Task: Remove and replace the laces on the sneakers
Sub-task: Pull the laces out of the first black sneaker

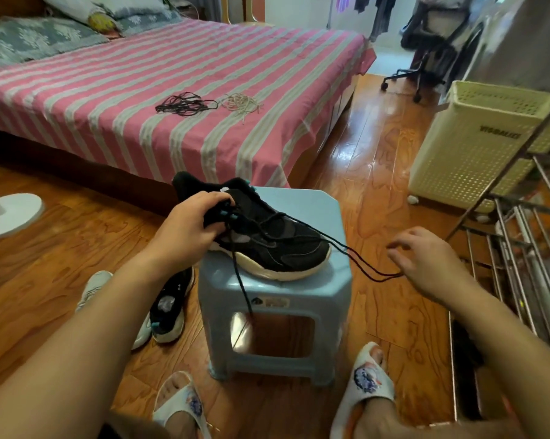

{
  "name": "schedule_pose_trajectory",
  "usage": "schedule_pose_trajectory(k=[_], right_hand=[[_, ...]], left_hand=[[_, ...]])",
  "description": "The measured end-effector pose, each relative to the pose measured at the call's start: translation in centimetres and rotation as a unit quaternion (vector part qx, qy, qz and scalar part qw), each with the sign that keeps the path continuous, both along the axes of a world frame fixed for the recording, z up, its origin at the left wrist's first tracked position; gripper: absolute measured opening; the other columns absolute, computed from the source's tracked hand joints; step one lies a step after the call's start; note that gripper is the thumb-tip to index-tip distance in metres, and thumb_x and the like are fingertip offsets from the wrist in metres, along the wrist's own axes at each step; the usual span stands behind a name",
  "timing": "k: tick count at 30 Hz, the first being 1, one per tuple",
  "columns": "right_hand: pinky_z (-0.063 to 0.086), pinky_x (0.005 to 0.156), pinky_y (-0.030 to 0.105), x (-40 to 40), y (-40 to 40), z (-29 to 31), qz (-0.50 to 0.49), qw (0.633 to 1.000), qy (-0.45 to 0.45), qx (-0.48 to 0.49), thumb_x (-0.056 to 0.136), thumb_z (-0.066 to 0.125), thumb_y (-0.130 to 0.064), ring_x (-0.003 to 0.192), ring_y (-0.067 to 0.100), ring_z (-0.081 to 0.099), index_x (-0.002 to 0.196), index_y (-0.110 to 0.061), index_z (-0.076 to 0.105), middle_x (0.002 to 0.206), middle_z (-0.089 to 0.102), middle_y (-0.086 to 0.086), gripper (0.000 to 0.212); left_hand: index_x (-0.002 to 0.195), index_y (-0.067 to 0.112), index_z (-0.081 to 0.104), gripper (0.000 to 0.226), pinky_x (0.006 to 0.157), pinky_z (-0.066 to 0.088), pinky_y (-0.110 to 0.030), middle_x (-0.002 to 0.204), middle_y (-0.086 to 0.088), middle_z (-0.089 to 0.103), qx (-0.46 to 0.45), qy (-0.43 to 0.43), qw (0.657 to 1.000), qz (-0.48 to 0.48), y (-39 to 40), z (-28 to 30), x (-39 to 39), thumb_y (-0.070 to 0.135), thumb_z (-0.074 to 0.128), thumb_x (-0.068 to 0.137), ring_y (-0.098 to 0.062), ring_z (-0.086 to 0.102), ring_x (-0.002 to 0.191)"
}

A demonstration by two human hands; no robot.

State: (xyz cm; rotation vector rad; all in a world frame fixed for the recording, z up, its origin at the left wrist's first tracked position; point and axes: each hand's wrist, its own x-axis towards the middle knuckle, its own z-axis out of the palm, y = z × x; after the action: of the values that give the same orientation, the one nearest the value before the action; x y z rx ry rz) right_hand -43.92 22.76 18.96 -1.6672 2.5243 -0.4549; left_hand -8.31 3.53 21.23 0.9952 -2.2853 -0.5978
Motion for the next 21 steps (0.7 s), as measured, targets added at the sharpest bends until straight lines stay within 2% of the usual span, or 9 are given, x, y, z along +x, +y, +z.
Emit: schedule_pose_trajectory(k=[1,3,5,7,9,12,15,19,21], right_hand=[[0.045,0.088,0.029,2.1,-1.1,0.6,0.038,0.994,-0.042,-0.09,0.095,0.065,-0.027,0.107,0.017,0.057,0.116,-0.019,0.07,0.113,0.061,-0.002,0.022],[0.04,0.1,0.03,6.1,-3.7,1.5,0.129,0.98,-0.063,-0.137,0.093,0.068,-0.031,0.117,0.021,0.055,0.128,-0.014,0.065,0.124,0.063,0.003,0.039],[0.029,0.112,0.032,9.1,-6.2,1.6,0.191,0.975,-0.07,-0.086,0.091,0.071,-0.039,0.132,0.026,0.045,0.144,-0.01,0.05,0.141,0.055,0.008,0.064],[0.026,0.115,0.034,10.5,-8.5,2.1,0.216,0.974,-0.073,-0.007,0.091,0.07,-0.043,0.136,0.03,0.04,0.149,-0.009,0.043,0.145,0.05,0.011,0.072],[0.039,0.099,0.036,10.6,-10.1,3.1,0.246,0.966,-0.073,0.043,0.09,0.07,-0.043,0.119,0.029,0.051,0.137,-0.016,0.058,0.123,0.059,0.011,0.055],[0.036,0.076,0.032,10.0,-10.2,3.9,0.281,0.958,-0.049,0.029,0.089,0.071,-0.041,0.098,0.021,0.054,0.118,-0.022,0.071,0.097,0.058,0.003,0.034],[0.035,0.073,0.031,9.9,-9.3,2.9,0.253,0.966,0.023,-0.045,0.093,0.068,-0.032,0.097,0.024,0.056,0.112,-0.019,0.076,0.095,0.063,0.004,0.024],[0.043,0.076,0.03,9.3,-9.0,2.2,0.184,0.978,-0.041,-0.093,0.088,0.075,-0.019,0.092,0.024,0.063,0.098,-0.014,0.08,0.091,0.07,0.005,0.013],[0.043,0.073,0.031,6.5,-8.1,2.3,0.105,0.988,-0.017,-0.111,0.086,0.076,-0.015,0.088,0.025,0.061,0.09,-0.012,0.078,0.087,0.067,0.004,0.006]], left_hand=[[0.123,0.022,0.065,0.047,0.096,0.042,-0.015,0.113,0.007,0.062,-0.001,-0.001,1.0,0.002,0.2,0.1,0.0,-0.004,0.072,0.085,-0.009,0.058,0.111],[0.119,0.026,0.065,0.048,0.092,0.037,-0.005,0.112,0.007,0.063,-0.002,0.002,1.0,0.003,0.7,0.3,0.0,-0.005,0.073,0.083,-0.007,0.057,0.109],[0.114,0.032,0.063,0.05,0.09,0.036,-0.002,0.11,0.008,0.063,0.002,0.006,1.0,0.0,1.2,0.4,0.0,-0.005,0.073,0.082,-0.003,0.056,0.106],[0.113,0.035,0.061,0.052,0.091,0.034,-0.001,0.111,0.01,0.063,0.008,0.015,1.0,0.001,1.4,0.5,0.3,-0.005,0.073,0.083,0.003,0.055,0.106],[0.114,0.037,0.06,0.053,0.092,0.035,-0.002,0.112,0.013,0.063,0.011,0.019,1.0,0.003,1.4,0.5,0.5,-0.004,0.073,0.084,0.009,0.055,0.106],[0.116,0.041,0.06,0.055,0.095,0.045,-0.016,0.112,0.014,0.062,0.008,0.014,1.0,0.004,1.2,0.0,0.4,-0.003,0.072,0.085,0.0,0.058,0.108],[0.116,0.041,0.061,0.056,0.095,0.049,-0.027,0.112,0.013,0.063,-0.002,0.011,1.0,0.012,1.1,-0.1,0.1,-0.003,0.071,0.083,-0.008,0.06,0.109],[0.113,0.044,0.06,0.055,0.094,0.045,-0.02,0.112,0.015,0.063,0.012,0.013,1.0,0.007,1.0,0.0,0.1,0.0,0.074,0.084,-0.005,0.059,0.109],[0.117,0.036,0.063,0.047,0.096,0.043,-0.019,0.114,0.015,0.063,0.015,0.014,1.0,0.021,1.0,-0.1,0.2,0.003,0.077,0.085,-0.005,0.058,0.11]])
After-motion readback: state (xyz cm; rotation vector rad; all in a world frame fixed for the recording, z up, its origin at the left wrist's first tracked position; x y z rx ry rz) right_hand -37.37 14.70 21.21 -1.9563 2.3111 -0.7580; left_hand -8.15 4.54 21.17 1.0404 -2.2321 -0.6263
